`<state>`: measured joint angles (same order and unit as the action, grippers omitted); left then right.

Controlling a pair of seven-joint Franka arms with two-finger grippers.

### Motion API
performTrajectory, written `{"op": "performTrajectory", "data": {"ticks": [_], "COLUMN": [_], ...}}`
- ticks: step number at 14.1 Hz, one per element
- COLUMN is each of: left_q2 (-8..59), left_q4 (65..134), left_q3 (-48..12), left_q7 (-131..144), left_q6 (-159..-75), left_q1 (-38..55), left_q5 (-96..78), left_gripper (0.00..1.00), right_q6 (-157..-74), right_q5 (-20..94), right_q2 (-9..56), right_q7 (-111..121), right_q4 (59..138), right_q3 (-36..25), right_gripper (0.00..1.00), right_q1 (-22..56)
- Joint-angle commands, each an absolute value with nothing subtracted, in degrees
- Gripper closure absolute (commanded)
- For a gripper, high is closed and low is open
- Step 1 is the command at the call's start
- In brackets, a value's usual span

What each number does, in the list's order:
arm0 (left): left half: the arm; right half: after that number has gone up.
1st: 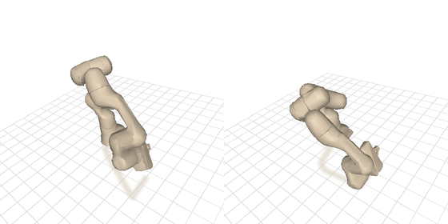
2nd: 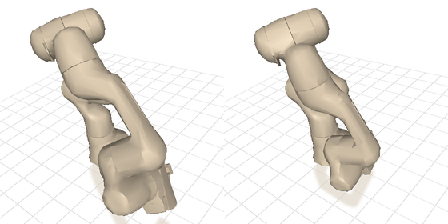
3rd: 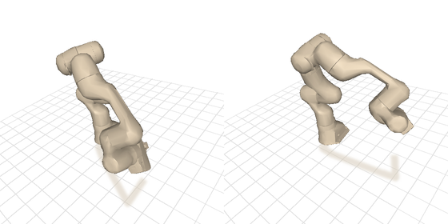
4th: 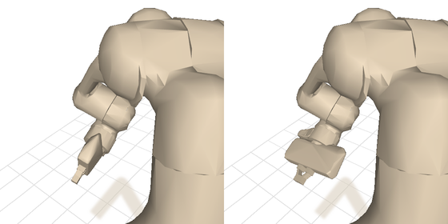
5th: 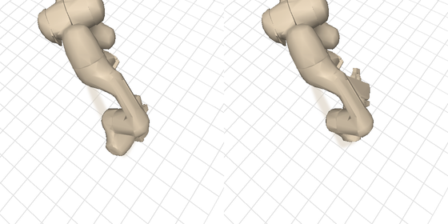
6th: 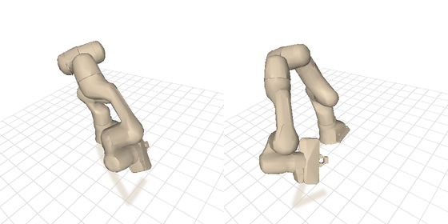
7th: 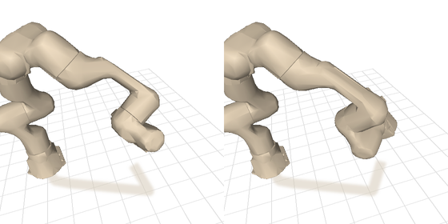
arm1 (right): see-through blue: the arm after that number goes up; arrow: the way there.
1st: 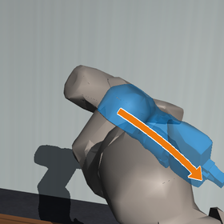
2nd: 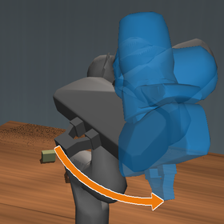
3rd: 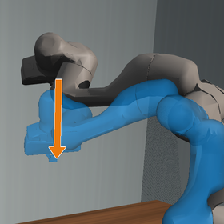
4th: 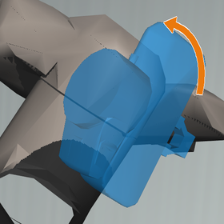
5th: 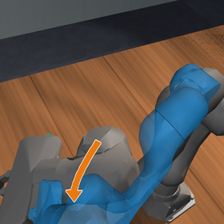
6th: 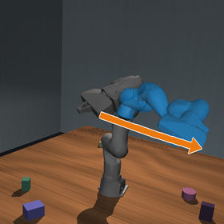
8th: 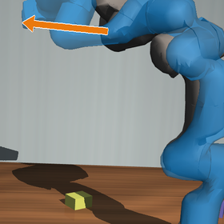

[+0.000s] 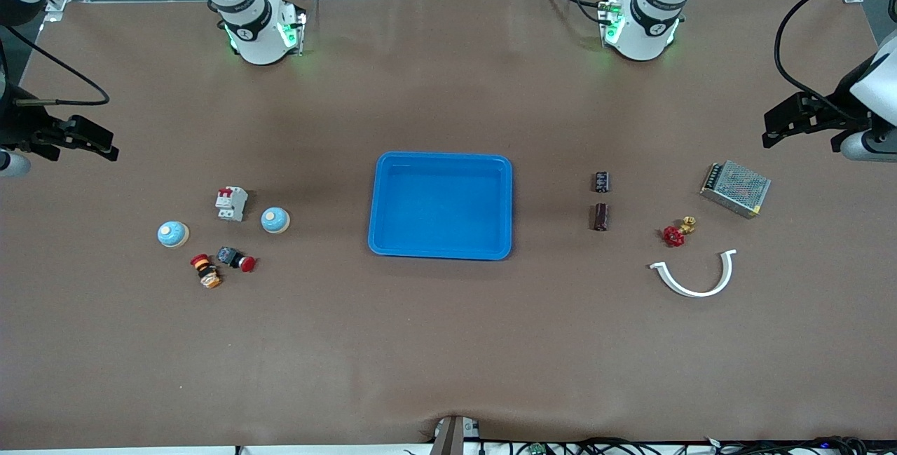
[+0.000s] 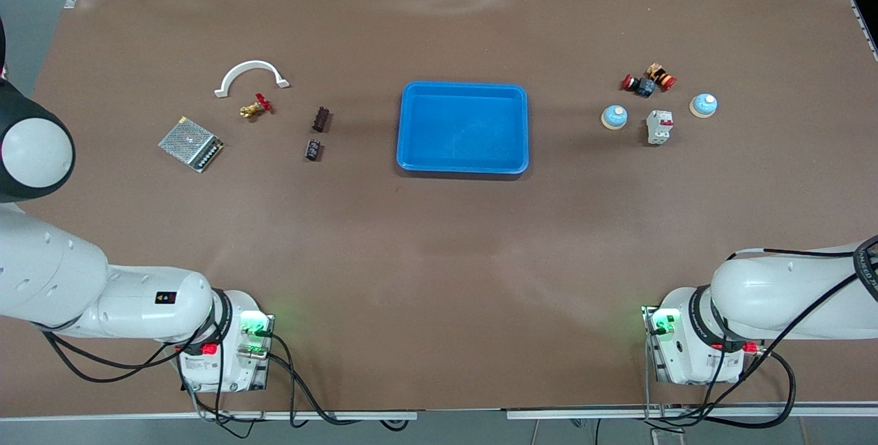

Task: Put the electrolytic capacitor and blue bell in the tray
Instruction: 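Move the left gripper toward the capacitors while the right gripper moves toward the bells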

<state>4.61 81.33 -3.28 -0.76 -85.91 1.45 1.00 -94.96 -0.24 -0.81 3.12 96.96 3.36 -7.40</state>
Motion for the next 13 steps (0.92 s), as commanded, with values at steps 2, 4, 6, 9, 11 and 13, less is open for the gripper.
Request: {"op": "performTrajectory", "data": {"ticks": [2,4,6,9,11,13], "left_q2": [4.39,4.39,4.31,4.83,5.71,5.8], "left_q4": [81.21,81.12,81.12,81.04,81.04,81.04], "left_q3": [-3.52,-3.52,-3.52,-3.52,-3.43,-3.52], "left_q7": [0.09,0.09,0.18,0.18,0.18,0.87], "left_q6": [-87.1,-87.1,-87.01,-87.19,-87.88,-88.42], "left_q1": [1.58,1.76,1.76,1.93,2.02,1.93], "left_q5": [1.85,2.02,1.93,2.02,2.2,2.2], "left_gripper": [0.0,0.0,0.0,0.0,0.0,0.0], "right_q6": [-94.39,-94.48,-95.01,-95.45,-96.58,-99.21], "right_q5": [0.09,0.44,0.7,0.7,0.79,0.79], "right_q2": [-0.18,0.35,0.79,0.79,1.58,2.72], "right_q7": [2.9,3.07,3.08,3.16,3.16,2.81], "right_q4": [96.06,95.89,95.89,95.01,93.61,93.08], "right_q3": [3.43,3.43,3.43,3.43,3.43,3.43], "right_gripper": [0.0,0.0,0.0,0.0,0.0,0.0], "right_q1": [-7.29,-7.38,-7.56,-7.73,-7.73,-8.0]}}
